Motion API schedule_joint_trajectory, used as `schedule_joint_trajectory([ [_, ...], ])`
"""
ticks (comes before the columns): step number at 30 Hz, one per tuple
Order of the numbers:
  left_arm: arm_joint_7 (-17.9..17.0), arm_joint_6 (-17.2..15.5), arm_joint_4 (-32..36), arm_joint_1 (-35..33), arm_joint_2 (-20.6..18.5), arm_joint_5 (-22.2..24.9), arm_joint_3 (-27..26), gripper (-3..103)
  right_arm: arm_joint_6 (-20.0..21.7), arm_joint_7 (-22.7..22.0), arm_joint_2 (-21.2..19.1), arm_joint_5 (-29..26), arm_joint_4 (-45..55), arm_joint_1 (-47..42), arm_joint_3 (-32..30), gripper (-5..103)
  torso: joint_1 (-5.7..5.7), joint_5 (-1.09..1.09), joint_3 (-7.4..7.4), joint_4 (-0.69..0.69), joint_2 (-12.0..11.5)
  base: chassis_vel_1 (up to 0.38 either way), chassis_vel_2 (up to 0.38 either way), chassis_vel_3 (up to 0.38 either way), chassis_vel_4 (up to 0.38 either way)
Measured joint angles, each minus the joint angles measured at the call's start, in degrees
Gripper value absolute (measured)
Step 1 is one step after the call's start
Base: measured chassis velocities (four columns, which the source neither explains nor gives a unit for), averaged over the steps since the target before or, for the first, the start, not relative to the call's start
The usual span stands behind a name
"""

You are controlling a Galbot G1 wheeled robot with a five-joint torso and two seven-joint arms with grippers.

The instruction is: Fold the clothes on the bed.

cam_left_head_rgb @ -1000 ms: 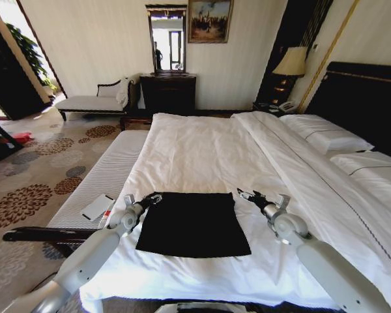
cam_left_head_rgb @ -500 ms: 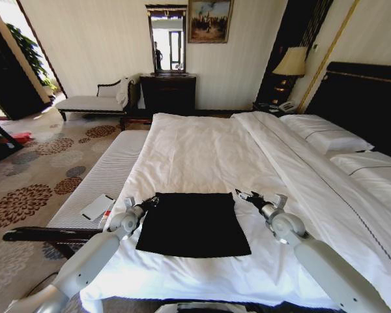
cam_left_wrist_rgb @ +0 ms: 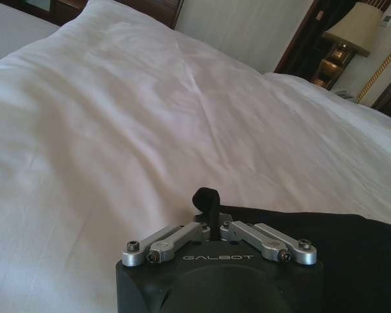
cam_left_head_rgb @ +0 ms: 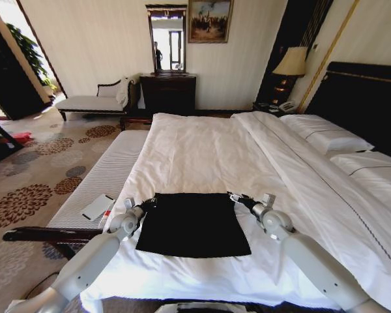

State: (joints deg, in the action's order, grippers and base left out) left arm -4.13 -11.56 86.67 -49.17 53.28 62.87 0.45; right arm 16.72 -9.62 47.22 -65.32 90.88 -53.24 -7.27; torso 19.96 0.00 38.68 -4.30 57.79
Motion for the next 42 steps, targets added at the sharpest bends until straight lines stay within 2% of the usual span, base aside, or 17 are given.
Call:
schedule_joint_trajectory([
  [12,0.13,0.35,1.11,-1.13,-0.30,-1.00,-0.33,1,-0.18,0.86,1.34,0.68,-1.84,0.25,0.97,101,0.00,0.00,0.00,-0.01,0.00,0.000,0.000,0.000,0.000],
  [13,0.13,0.36,1.30,-1.15,-0.31,-1.01,-0.32,1,-0.23,1.04,1.41,0.74,-1.93,0.26,1.09,97,0.00,0.00,0.00,-0.01,0.00,0.000,0.000,0.000,0.000],
  [15,0.14,0.36,1.48,-1.17,-0.36,-1.01,-0.32,1,-0.29,1.22,1.50,0.88,-2.05,0.27,1.24,97,0.00,0.00,0.00,-0.01,0.00,0.000,0.000,0.000,0.000],
  [19,0.17,0.41,1.55,-1.17,-0.44,-0.90,-0.42,1,-0.56,1.53,1.76,1.24,-2.64,0.39,1.80,75,0.00,0.00,0.00,0.00,0.00,0.000,0.000,0.000,0.000],
  [21,0.18,0.41,1.56,-1.16,-0.45,-0.88,-0.43,1,-0.62,1.63,1.81,1.36,-2.81,0.42,1.89,75,0.00,0.00,0.00,-0.01,0.00,0.000,0.000,0.000,0.000],
  [24,0.19,0.43,1.57,-1.12,-0.47,-0.81,-0.43,1,-0.86,1.84,2.03,1.65,-3.30,0.66,2.18,59,0.00,0.00,0.00,-0.01,0.00,0.000,0.000,0.000,0.000],
  [26,0.20,0.44,1.57,-1.11,-0.47,-0.80,-0.43,1,-0.99,1.85,2.12,1.70,-3.34,0.76,2.32,59,0.00,0.01,0.00,-0.01,0.00,0.000,0.000,0.000,0.000],
  [30,0.25,0.54,1.41,-0.96,-0.38,-0.76,-0.43,1,-1.46,1.85,2.36,1.82,-3.58,1.21,2.81,37,0.00,0.00,0.00,0.00,0.00,0.000,0.000,0.000,0.000],
  [31,0.25,0.54,1.41,-0.96,-0.38,-0.76,-0.43,1,-1.46,1.85,2.36,1.82,-3.58,1.21,2.81,37,0.00,0.00,0.00,0.00,0.00,0.000,0.000,0.000,0.000],
  [33,0.26,0.56,1.35,-0.89,-0.29,-0.69,-0.43,1,-1.51,1.86,2.32,1.80,-3.59,1.33,3.01,26,0.00,0.00,0.00,0.00,0.00,0.000,0.000,0.000,0.000],
  [36,0.27,0.57,1.27,-0.85,-0.24,-0.69,-0.43,1,-1.53,1.86,2.27,1.75,-3.54,1.34,3.11,21,0.00,0.01,0.00,-0.01,0.00,0.000,0.000,0.000,0.000],
  [39,0.31,0.59,1.13,-0.84,-0.24,-0.68,-0.50,1,-1.54,1.83,2.21,1.60,-2.70,1.01,3.17,5,0.00,0.00,0.00,-0.01,0.00,0.000,0.000,0.000,0.000],
  [42,0.33,0.62,1.11,-0.91,-0.26,-0.68,-0.67,1,-1.57,1.79,2.19,1.60,-2.04,0.60,3.17,2,0.00,0.00,0.00,-0.01,0.00,0.000,0.000,0.000,0.000],
])
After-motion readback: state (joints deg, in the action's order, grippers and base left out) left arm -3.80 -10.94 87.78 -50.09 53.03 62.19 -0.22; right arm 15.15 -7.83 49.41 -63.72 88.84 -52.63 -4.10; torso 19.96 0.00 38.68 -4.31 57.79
